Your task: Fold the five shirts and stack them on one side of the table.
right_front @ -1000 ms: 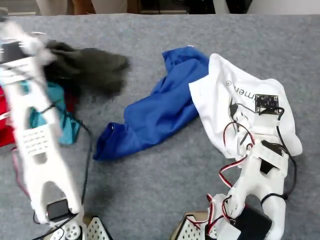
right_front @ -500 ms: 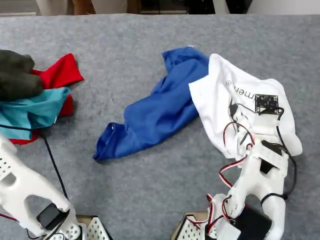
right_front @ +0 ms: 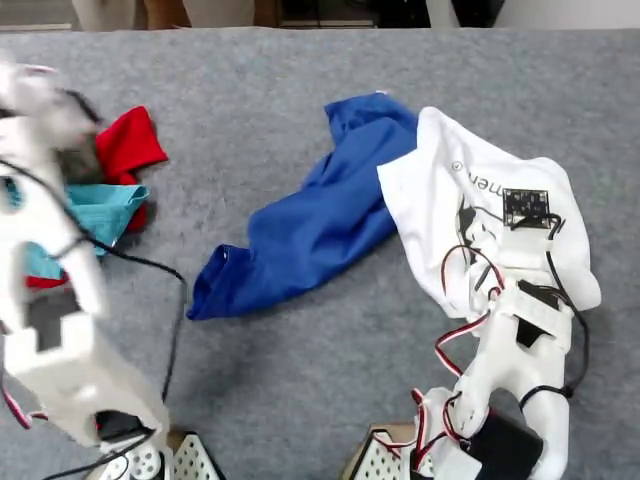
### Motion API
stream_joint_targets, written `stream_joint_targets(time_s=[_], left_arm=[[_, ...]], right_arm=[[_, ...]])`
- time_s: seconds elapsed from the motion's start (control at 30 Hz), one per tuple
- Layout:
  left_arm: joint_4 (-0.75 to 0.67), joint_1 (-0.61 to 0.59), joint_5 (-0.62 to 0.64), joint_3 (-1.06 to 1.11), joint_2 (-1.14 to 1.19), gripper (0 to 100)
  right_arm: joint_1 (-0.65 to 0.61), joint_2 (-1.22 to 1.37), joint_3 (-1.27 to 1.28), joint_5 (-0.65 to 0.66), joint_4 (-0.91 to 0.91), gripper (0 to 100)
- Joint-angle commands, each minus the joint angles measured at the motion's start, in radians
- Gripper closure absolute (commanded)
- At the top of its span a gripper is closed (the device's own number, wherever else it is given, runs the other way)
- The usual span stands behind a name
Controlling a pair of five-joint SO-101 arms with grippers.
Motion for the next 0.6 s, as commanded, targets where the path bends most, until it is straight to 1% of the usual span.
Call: stream_joint_targets(time_s=[0.0,0.03,0.1,0.13,0.23,0.3,0.37,0.47,0.57], left_arm=[[0.006,0.284,-0.048,0.399,-0.168,74],[-0.006,0.356,-0.048,0.480,-0.182,74],[-0.078,0.476,-0.048,0.623,-0.191,75],[-0.137,0.523,-0.041,0.681,-0.189,75],[-0.376,0.618,-0.040,0.862,-0.179,75],[-0.505,0.658,-0.040,0.950,-0.162,75],[-0.600,0.684,-0.040,1.014,-0.131,75],[-0.629,0.697,-0.038,1.039,-0.073,75],[-0.631,0.680,-0.009,1.031,-0.025,82]], right_arm=[[-0.016,-0.022,0.002,0.005,-0.015,99.7],[-0.016,-0.022,0.002,0.005,-0.015,99.7],[-0.016,-0.022,0.004,0.005,-0.015,99.7],[-0.016,-0.022,0.004,0.005,-0.015,99.7],[-0.015,-0.024,0.004,0.005,-0.015,99.7],[-0.015,-0.024,0.004,0.005,-0.015,99.7],[-0.015,-0.025,0.004,0.005,-0.015,99.7],[-0.015,-0.025,0.004,0.005,-0.015,99.7],[-0.015,-0.025,0.004,0.005,-0.015,99.7]])
